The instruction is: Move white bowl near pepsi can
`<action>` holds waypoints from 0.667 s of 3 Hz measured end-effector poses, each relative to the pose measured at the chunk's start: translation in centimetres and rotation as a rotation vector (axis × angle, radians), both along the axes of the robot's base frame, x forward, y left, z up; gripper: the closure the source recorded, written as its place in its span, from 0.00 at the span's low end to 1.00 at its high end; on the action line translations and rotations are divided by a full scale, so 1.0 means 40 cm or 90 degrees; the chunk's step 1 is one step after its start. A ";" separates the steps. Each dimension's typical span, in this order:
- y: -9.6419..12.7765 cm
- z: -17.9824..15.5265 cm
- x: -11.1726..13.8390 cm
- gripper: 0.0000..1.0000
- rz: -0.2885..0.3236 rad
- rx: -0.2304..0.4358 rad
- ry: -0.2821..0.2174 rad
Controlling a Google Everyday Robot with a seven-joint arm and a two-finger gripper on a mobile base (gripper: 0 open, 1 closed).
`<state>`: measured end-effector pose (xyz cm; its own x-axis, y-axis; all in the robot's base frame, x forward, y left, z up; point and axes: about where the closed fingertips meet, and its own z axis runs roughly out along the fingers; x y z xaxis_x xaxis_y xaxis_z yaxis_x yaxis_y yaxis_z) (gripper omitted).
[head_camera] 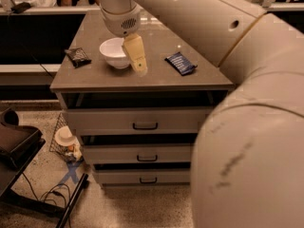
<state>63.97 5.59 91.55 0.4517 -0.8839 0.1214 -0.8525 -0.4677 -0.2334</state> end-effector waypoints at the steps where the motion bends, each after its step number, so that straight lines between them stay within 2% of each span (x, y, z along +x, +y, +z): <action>1: 0.036 -0.053 0.049 0.00 0.014 0.012 0.029; 2: 0.050 -0.088 0.071 0.00 0.016 0.018 0.049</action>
Offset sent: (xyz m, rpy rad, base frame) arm 0.0257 0.0142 -0.0486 0.0009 0.1621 0.0184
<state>66.79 7.59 88.02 0.4807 -0.8749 0.0597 -0.8567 -0.4831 -0.1808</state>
